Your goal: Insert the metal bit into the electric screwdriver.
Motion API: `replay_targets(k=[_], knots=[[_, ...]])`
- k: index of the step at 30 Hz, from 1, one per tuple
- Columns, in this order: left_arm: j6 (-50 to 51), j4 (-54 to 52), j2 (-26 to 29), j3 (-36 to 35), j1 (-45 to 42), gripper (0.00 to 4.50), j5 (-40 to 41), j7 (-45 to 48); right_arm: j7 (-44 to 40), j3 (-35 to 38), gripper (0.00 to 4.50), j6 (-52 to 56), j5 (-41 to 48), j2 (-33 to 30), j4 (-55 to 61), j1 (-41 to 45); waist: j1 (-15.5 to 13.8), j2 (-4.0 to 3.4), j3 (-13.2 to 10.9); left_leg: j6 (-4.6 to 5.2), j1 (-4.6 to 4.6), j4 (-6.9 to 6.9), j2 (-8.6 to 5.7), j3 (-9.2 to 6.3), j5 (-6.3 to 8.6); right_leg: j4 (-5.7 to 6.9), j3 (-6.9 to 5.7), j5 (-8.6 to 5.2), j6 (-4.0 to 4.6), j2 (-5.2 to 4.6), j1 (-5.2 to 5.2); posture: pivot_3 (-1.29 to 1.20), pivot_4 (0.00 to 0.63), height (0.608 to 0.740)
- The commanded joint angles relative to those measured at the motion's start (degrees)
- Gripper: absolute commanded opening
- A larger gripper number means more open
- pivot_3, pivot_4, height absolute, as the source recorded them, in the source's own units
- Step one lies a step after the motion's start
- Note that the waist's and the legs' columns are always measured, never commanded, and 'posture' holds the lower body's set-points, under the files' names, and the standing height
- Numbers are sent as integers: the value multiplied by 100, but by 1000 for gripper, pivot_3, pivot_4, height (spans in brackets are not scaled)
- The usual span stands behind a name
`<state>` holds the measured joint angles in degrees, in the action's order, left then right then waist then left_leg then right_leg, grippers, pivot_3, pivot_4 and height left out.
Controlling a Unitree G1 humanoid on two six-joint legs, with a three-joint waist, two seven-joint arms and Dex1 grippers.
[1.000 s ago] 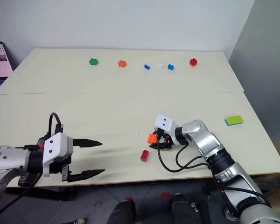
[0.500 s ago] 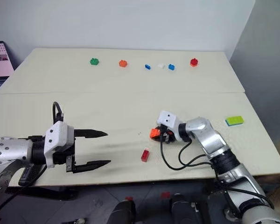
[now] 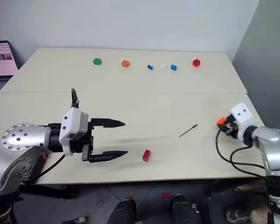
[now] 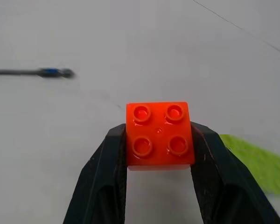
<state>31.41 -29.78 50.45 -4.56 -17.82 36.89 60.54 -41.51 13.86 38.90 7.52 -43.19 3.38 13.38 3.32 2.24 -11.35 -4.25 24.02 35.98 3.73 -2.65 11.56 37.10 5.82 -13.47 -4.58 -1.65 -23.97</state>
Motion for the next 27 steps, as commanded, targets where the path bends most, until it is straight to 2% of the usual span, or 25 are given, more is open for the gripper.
replay_targets(k=[1, 10, 13, 21, 27], knots=[[62, -14, -165, 58, -236, 4500, 129, -109, 242, 375, 1455, 161, 99, -68, 186, -265, 39, -1, 0, 0, -2, 0, 0, 2, 0, 1, 3, 1, -1, 0, 0, 0, 150, 740], [149, -24, -390, 232, -484, 4500, 205, -108, 629, 503, 1455, 408, 296, 108, -131, -281, 67, -1, 0, 1, -18, 10, -2, -2, -1, -5, 7, 9, -13, 2, 25, 0, 150, 740], [141, -35, -418, 235, -467, 4500, 194, -110, 610, 466, 2480, 459, 364, 63, -141, -322, 67, -1, 0, 1, -18, 9, -2, -3, -1, -6, 7, 9, -13, 2, 26, 0, 150, 740], [100, -14, -405, 227, -404, 4500, 144, -72, 612, 653, 4434, 540, 577, -33, -11, -351, 63, -1, 0, 1, -17, 9, -2, -4, -1, -6, 7, 8, -13, 2, 27, 0, 150, 740], [71, 36, -291, 153, -303, 4500, 71, -2, 332, 842, 4434, 432, 778, -379, 461, -543, 57, -1, 0, 1, -17, 8, -2, -5, -1, -7, 7, 8, -13, 2, 27, 0, 150, 740]])
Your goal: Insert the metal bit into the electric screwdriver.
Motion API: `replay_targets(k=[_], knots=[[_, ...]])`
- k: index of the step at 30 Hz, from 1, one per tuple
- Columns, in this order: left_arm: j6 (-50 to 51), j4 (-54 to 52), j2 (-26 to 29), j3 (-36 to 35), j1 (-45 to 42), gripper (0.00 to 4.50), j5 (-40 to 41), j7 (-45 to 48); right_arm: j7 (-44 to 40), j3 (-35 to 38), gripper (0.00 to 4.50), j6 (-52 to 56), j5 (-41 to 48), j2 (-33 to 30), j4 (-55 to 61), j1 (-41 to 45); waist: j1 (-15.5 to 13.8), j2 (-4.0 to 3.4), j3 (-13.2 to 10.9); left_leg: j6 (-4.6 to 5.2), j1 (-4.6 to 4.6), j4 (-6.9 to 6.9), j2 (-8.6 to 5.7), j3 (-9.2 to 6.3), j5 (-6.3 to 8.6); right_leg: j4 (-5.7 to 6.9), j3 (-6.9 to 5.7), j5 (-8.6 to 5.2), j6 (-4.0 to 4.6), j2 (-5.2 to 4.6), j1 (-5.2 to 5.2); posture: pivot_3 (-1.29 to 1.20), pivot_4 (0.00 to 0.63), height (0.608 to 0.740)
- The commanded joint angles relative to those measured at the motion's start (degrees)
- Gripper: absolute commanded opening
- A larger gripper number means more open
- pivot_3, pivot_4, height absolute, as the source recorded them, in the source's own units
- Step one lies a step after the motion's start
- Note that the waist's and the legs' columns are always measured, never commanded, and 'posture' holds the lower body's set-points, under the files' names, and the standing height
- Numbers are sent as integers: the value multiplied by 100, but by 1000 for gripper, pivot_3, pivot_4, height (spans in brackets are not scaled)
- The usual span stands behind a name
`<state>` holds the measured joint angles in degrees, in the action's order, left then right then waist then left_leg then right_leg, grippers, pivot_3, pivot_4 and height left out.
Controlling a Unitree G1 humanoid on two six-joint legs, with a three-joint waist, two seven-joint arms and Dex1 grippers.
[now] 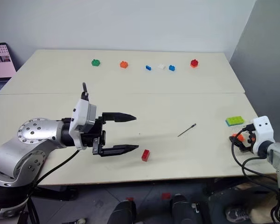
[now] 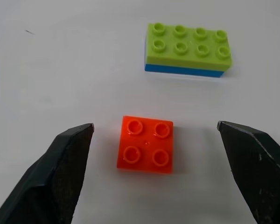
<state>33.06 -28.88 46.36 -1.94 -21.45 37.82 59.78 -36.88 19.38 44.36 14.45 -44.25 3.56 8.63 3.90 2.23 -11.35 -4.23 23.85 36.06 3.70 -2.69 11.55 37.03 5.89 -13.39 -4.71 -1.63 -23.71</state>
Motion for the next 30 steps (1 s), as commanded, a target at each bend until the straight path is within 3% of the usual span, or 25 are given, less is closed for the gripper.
replay_targets(k=[1, 5, 10, 14, 19, 24, 30], knots=[[-89, -48, 167, -149, 100, 4500, -28, 94, -182, 304, 4434, -134, 123, -344, 548, -93, 1, 0, 0, 0, 0, 0, 0, 0, 0, 0, 0, 0, 0, 0, 0, 0, 150, 740], [-84, 6, 513, -388, 377, 4500, -112, 223, -783, 172, 4434, -236, 385, -777, 1199, -180, 14, -2, -1, 0, 0, 1, 0, 0, 0, 0, 1, 0, 0, 0, -2, 0, 150, 740], [-206, 61, 1373, -804, 1232, 4500, -524, 597, -1907, -432, 4434, -392, 1070, -1258, 2229, 71, 67, -3, -2, 0, -3, -3, 3, -1, 0, -1, 0, -2, 2, 1, -5, 0, 150, 740], [-148, 27, 1916, -1136, 1954, 4500, -773, 805, -2161, -897, 4434, -499, 1314, -1210, 2429, 541, 78, 2, -4, -1, 2, -2, 3, 1, 1, -7, 0, -2, 3, -2, -11, 0, 150, 740], [-184, -151, 1938, -1655, 2598, 4500, -774, 840, -2412, -1743, 4434, -492, 1467, -1065, 2667, 1030, 44, 2, -5, -2, 8, -5, 3, 9, 2, -9, -2, -3, 5, -9, -39, 0, 150, 740], [-586, -108, 1799, -1898, 3133, 4500, -930, 1036, -2358, -3341, 4434, -533, 878, -316, 2379, 1722, 77, 2, -5, -5, 8, -12, 6, 13, 4, -10, -4, -5, 10, -9, -42, 0, 150, 740], [-1016, 24, 1609, -1960, 3507, 4500, -1073, 1163, -1525, -4445, 4434, -254, 214, 980, 1849, 2054, 86, 3, -4, -4, 18, -14, 8, 15, 3, -2, -4, -5, 12, -7, -48, 0, 150, 740]])
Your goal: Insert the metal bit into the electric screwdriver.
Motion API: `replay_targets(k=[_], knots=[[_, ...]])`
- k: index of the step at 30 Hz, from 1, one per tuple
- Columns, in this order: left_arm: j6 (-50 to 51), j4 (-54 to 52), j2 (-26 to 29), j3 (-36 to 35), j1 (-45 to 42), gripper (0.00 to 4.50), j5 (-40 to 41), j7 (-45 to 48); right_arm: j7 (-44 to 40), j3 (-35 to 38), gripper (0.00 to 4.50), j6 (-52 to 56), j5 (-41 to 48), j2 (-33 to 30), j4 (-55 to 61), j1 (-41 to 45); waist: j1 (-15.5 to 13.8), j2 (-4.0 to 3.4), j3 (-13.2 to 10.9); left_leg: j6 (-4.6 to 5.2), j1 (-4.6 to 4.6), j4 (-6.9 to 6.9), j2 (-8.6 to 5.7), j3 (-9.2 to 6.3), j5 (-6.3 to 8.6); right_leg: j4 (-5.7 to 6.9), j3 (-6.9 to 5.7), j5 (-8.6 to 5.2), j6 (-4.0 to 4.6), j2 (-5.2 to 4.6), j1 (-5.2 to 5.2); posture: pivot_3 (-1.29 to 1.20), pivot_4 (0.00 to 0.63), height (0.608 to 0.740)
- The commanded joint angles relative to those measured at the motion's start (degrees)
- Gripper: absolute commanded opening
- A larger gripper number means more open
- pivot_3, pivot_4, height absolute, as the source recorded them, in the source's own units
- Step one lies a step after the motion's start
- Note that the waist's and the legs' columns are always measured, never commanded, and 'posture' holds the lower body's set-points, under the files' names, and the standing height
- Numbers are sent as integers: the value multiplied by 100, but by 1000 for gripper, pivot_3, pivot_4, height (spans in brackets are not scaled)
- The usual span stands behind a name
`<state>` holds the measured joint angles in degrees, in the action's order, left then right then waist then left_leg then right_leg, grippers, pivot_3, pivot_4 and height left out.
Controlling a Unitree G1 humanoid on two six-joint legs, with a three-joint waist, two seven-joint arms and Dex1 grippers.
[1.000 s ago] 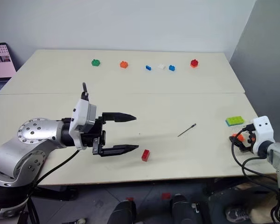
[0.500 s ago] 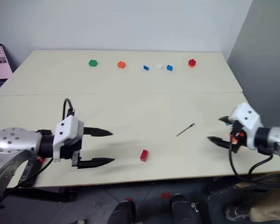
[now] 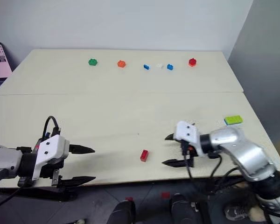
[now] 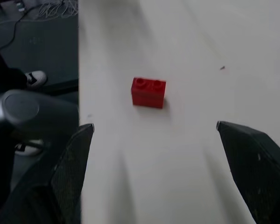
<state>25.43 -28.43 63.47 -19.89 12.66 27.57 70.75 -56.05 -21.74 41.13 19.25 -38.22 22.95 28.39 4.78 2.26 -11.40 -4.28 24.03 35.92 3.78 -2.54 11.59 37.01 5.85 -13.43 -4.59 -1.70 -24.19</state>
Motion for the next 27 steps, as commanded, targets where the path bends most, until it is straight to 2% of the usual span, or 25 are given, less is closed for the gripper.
replay_targets(k=[1, 4, 10, 13, 22, 27], knots=[[-315, -20, -137, -154, 136, 4500, -64, 68, 531, -438, 4434, 95, -356, 568, -177, 75, -12, 0, 0, 0, 0, -3, 0, 0, 0, -1, -1, 0, 1, 0, 0, 0, 150, 740], [-407, -35, -204, -121, 167, 4500, -75, 53, 805, -590, 4434, 159, -507, 971, -410, 64, -31, 2, 1, 0, 13, -1, 0, -1, 0, -3, -4, -2, 3, -1, -3, 0, 150, 740], [-300, -183, -214, 63, -22, 4500, -13, -67, 943, -641, 4434, 200, -617, 1246, -701, 37, -33, 3, 2, 0, 8, 1, 1, -2, 0, 2, -4, -2, 3, 0, -1, 0, 150, 740], [-141, -288, -209, 181, -230, 4500, 77, -169, 940, -658, 3913, 199, -638, 1305, -753, 3, -31, 3, 2, 0, 7, 1, 1, -2, 0, 4, -5, -2, 3, 0, -1, 0, 150, 740], [325, -542, -220, 330, -751, 4500, 403, -385, 926, -706, 1471, 98, -779, 1413, -868, -8, -15, 4, 3, 0, 6, 0, 2, -3, 0, 4, -5, -2, 2, 3, 1, 0, 150, 740], [423, -602, -497, 361, -1213, 4500, 845, -561, 994, -435, 1454, -7, -822, 1321, -766, -11, -18, 4, 3, 0, 3, 1, 2, -5, 0, 6, -6, -2, 3, 3, 5, 0, 150, 740]])
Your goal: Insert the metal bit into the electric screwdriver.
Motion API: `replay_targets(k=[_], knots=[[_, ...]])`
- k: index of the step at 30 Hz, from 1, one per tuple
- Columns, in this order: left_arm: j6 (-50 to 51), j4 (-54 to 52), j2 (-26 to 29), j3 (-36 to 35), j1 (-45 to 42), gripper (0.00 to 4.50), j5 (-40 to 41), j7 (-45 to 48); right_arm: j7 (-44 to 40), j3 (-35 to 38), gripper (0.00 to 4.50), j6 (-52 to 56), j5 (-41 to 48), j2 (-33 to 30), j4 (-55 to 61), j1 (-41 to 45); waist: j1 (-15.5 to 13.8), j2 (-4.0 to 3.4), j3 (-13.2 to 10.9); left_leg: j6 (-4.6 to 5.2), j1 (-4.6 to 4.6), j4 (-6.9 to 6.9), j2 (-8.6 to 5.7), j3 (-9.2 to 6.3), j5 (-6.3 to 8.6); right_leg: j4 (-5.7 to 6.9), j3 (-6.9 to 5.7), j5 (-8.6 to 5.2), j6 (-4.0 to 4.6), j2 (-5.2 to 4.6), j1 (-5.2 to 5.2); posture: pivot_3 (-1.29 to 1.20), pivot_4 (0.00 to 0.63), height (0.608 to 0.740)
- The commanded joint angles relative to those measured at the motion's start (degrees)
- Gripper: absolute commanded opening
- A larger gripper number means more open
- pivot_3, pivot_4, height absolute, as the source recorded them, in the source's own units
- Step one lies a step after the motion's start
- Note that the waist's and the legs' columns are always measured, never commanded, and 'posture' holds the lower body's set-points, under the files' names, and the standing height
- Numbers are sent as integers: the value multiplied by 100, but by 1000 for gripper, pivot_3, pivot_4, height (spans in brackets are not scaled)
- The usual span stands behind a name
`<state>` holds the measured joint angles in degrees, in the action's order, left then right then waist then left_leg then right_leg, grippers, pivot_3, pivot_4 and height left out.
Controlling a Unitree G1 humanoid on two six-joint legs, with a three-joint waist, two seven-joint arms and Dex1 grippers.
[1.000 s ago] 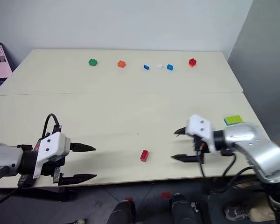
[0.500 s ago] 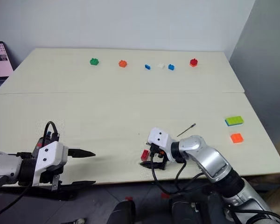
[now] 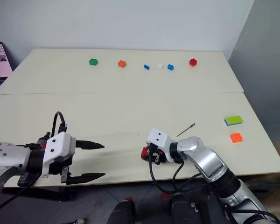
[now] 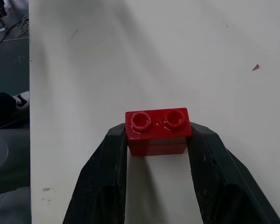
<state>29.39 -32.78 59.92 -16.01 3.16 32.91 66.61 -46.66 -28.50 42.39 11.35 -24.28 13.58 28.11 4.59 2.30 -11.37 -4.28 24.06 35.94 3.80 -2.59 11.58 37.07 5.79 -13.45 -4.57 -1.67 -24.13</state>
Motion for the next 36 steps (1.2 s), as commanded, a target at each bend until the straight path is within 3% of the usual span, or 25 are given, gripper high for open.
replay_targets(k=[1, 8, 18, 28, 30, 31, 36], knots=[[29, -163, -222, 15, -381, 4500, 364, -203, 95, 352, 1454, -138, -31, -118, 218, 8, -2, 0, 0, 0, 0, 0, 0, 0, 0, 0, 1, 0, 0, 0, 1, 0, 150, 740], [176, -34, -832, 465, -1482, 4500, 694, -665, 386, 1468, 1454, -10, 34, -844, 623, -405, -115, 5, 3, 0, 5, 3, -4, -5, 0, -2, 0, -1, -2, 1, 6, 0, 150, 740], [-88, 279, -1107, 1391, -2086, 4500, 420, -324, 618, 3522, 1454, 58, 99, -2050, 515, -1747, -156, 4, 3, 1, 5, 7, -6, -6, 0, -4, 5, 0, -3, 4, 9, 0, 150, 740], [-253, 445, -1344, 1756, -2373, 4500, 277, -159, 820, 3726, 1454, -254, 54, -1964, -480, -1733, -115, 3, 3, 2, -9, 12, -6, -6, -1, 1, 10, 3, -5, 5, 21, 0, 150, 740], [-216, 471, -1360, 1788, -2439, 4500, 294, -155, 801, 3681, 2154, -384, 11, -1991, -617, -1710, -118, 3, 3, 3, -9, 11, -6, -6, -1, 1, 10, 3, -5, 5, 21, 0, 150, 740], [-183, 467, -1367, 1794, -2464, 4500, 312, -163, 794, 3670, 2223, -459, -23, -2012, -693, -1735, -122, 3, 3, 2, -8, 11, -6, -7, -2, 1, 9, 2, -6, 5, 21, 0, 150, 740], [-138, 458, -1398, 1767, -2471, 4500, 339, -207, 769, 3808, 3426, -473, 107, -2009, -688, -1778, -127, 3, 3, 2, -8, 11, -7, -7, -1, -5, 10, 2, -6, 5, 28, 0, 150, 740]])
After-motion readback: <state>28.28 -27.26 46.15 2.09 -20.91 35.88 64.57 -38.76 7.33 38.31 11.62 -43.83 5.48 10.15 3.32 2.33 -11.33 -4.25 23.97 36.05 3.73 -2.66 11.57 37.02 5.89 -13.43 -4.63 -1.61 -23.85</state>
